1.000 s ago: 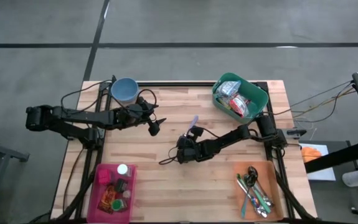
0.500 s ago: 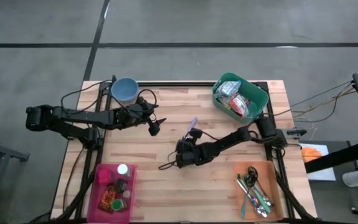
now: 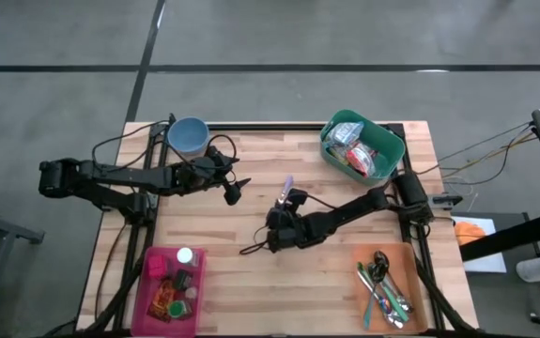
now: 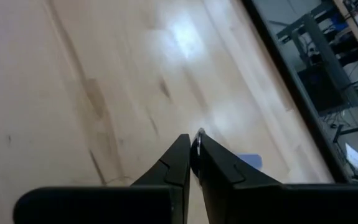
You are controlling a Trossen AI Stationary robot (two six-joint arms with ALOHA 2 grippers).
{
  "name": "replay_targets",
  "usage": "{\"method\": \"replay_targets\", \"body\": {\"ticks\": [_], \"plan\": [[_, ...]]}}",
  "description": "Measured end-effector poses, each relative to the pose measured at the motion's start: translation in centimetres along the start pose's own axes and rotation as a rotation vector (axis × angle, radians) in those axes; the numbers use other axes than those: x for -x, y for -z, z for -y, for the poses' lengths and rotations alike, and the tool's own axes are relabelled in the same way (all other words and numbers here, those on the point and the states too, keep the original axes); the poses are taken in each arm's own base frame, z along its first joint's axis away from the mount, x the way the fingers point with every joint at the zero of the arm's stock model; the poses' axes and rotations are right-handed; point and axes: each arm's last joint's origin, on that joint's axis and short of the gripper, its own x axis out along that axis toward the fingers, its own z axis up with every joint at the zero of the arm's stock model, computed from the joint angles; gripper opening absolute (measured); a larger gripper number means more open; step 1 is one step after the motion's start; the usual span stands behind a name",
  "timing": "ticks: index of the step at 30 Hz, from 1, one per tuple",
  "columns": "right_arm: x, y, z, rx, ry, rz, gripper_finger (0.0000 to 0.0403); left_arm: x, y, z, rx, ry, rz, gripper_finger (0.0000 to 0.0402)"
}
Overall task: Pick & Place Food Item
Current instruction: Put the purple spoon into the orange bin
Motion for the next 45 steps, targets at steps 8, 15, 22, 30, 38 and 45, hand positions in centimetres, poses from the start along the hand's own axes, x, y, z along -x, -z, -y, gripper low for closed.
{"method": "replay_targets", "body": {"ticks": [8, 15, 22, 30, 38, 45], "plan": [[2.0, -1.3, 1.8, 0.033, 0.012, 0.043, 0.0022, 0.0, 0.0, 0.0, 0.0, -0.001, -0.001, 0.0372], [4.7, -2.9, 4.6, 0.022, -0.012, 0.087, 0.0022, 0.0, 0.0, 0.0, 0.0, 0.0, 0.0, 0.0372], [8.3, -3.7, 7.8, -0.082, -0.172, 0.08, 0.0022, 0.0, 0.0, 0.0, 0.0, -0.001, -0.001, 0.0372], [12.3, -3.8, 11.6, -0.288, -0.472, -0.005, 0.0022, 0.0, 0.0, 0.0, 0.0, -0.001, -0.001, 0.0372], [16.1, -2.6, 13.8, -0.412, -0.576, -0.153, 0.0022, 0.0, 0.0, 0.0, 0.0, 0.0, -0.001, 0.0372], [19.9, -1.9, 15.2, -0.498, -0.52, -0.316, 0.0022, 0.0, 0.0, 0.0, 0.0, -0.001, -0.001, 0.0372]]}}
